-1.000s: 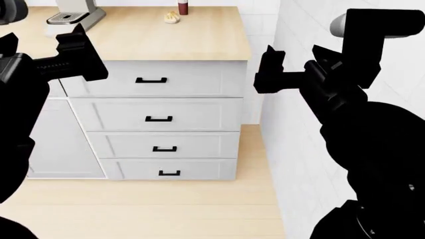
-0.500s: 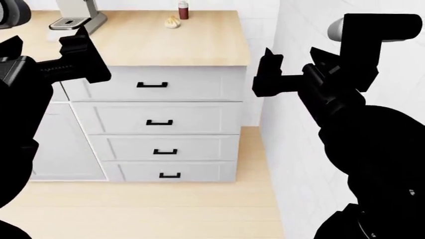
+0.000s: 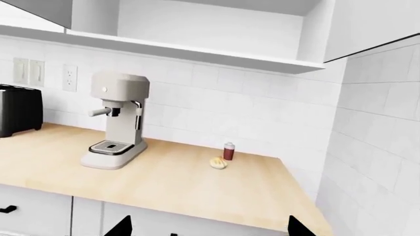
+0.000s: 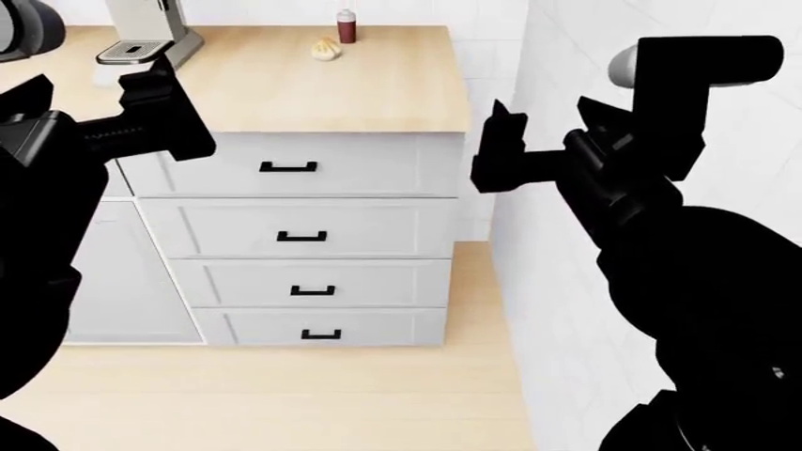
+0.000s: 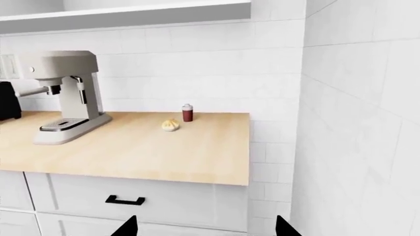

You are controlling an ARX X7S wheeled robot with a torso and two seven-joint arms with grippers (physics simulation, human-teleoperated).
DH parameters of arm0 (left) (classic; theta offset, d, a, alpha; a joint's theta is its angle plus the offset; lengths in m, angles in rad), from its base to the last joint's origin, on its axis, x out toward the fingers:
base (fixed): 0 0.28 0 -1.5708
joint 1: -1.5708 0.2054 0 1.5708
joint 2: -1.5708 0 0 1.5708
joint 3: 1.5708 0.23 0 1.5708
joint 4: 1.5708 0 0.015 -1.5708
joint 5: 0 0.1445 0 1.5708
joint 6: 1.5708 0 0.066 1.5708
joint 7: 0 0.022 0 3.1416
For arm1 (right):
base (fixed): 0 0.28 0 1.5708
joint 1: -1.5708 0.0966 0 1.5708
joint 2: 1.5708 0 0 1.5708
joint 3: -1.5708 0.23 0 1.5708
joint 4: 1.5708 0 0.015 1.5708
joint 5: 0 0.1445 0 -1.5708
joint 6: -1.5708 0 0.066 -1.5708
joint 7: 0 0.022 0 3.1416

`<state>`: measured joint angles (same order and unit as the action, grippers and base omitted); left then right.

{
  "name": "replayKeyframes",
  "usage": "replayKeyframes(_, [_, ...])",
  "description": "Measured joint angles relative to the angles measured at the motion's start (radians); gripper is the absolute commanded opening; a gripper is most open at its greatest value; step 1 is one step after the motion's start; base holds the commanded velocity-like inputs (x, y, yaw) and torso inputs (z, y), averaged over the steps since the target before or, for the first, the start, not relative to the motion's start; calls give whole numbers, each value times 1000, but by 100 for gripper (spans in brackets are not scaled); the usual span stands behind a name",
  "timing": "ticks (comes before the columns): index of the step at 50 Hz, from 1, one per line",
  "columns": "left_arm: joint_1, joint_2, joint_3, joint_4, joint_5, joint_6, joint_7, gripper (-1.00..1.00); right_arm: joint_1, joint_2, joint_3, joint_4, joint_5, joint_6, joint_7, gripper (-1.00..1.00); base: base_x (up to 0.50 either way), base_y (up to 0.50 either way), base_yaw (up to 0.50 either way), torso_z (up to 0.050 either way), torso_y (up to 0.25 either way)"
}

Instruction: Pick the dumpling from the counter and place it in the cabinet.

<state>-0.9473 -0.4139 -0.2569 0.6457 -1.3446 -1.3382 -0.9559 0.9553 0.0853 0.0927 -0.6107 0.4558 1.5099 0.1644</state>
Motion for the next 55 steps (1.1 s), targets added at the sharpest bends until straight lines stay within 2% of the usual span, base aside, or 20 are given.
replayKeyframes(4, [2, -1, 2, 0, -3, 4, -3, 100, -2, 2, 0, -2, 8, 1, 5, 100, 0, 0, 0, 44, 0])
replayKeyframes(22, [6, -14, 0, -15, -54, -2, -76, 100, -7, 10, -1, 1, 37, -3, 31, 100, 0, 3, 0, 0, 0])
replayKeyframes(36, [8, -21, 6, -19, -75, 7, -99, 100, -7, 16, -1, 5, 61, 3, 50, 100, 22, 493, 0, 0, 0])
replayKeyframes(55, [13, -32, 16, -23, -88, 24, -109, 100, -8, 17, 12, 10, 106, 6, 77, 100, 306, 90, 0, 0, 0])
